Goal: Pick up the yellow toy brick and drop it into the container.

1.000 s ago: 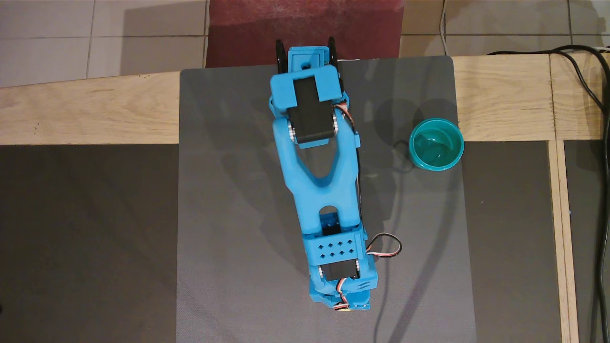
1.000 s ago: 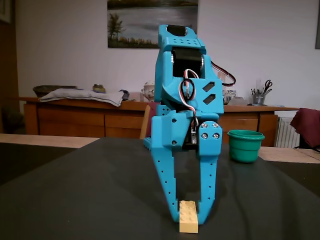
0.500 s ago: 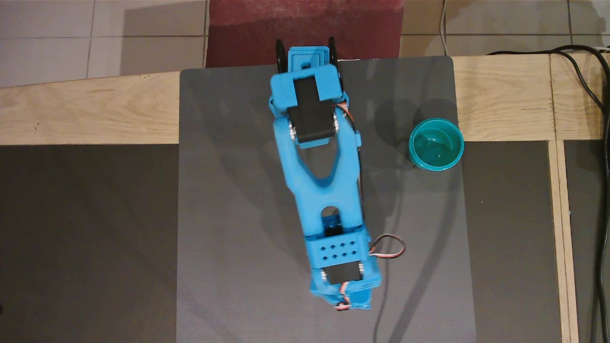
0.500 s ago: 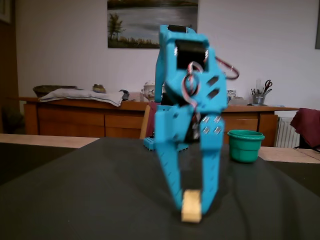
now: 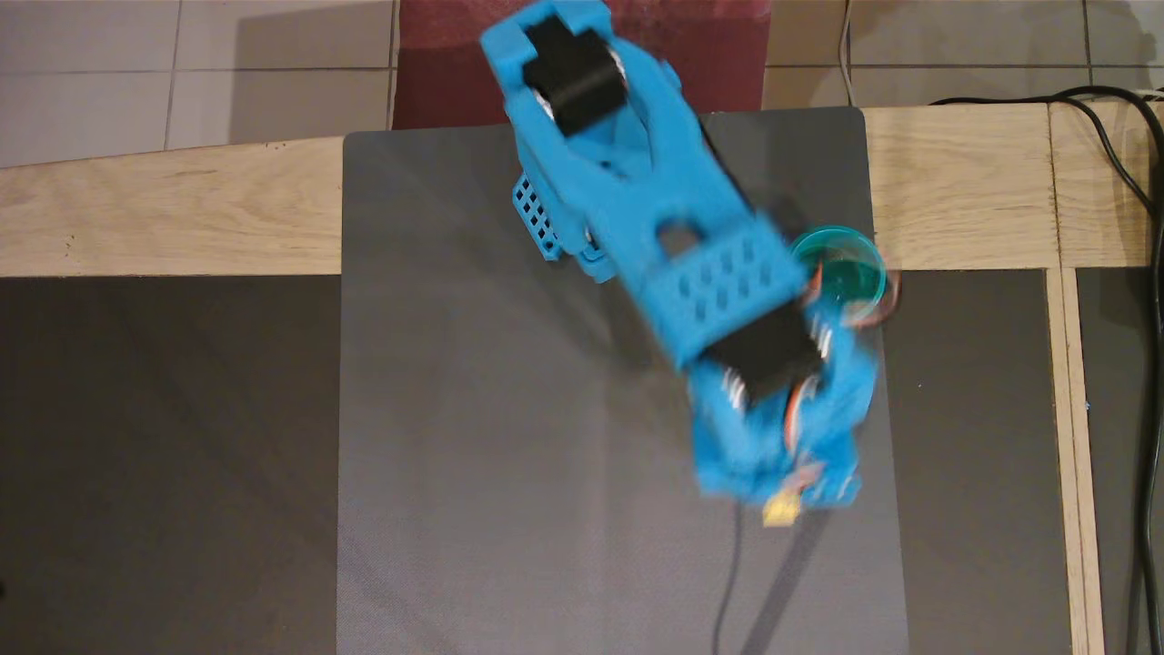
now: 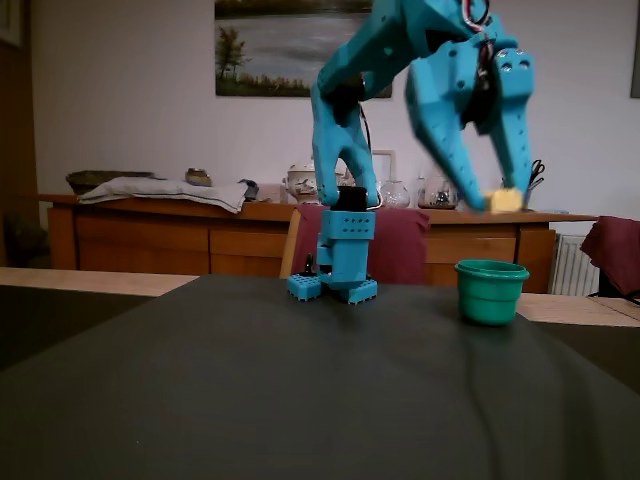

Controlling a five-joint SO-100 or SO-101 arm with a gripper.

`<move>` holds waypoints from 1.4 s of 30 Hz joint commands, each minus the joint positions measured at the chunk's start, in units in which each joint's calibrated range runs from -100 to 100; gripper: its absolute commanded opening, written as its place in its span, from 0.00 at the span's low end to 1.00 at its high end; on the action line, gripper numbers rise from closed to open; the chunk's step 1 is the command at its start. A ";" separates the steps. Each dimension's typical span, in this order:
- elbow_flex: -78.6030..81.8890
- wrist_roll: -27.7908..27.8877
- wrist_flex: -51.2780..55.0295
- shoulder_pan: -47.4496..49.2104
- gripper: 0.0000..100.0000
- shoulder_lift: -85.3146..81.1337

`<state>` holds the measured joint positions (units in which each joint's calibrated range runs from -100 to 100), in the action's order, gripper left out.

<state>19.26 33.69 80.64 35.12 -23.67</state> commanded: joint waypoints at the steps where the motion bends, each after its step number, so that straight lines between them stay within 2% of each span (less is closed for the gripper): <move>1: -2.47 -1.54 3.99 4.77 0.00 -4.15; 9: -2.47 -7.13 11.18 17.92 0.00 -8.37; 17: -1.66 -11.99 13.67 27.13 0.00 -10.31; 22: -1.48 -13.72 13.14 29.06 0.00 -9.30; 33: -0.85 -13.46 12.61 28.91 0.00 -9.13; 42: 5.92 -13.35 7.45 28.91 0.00 -7.02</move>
<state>24.97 20.15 89.27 63.77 -31.32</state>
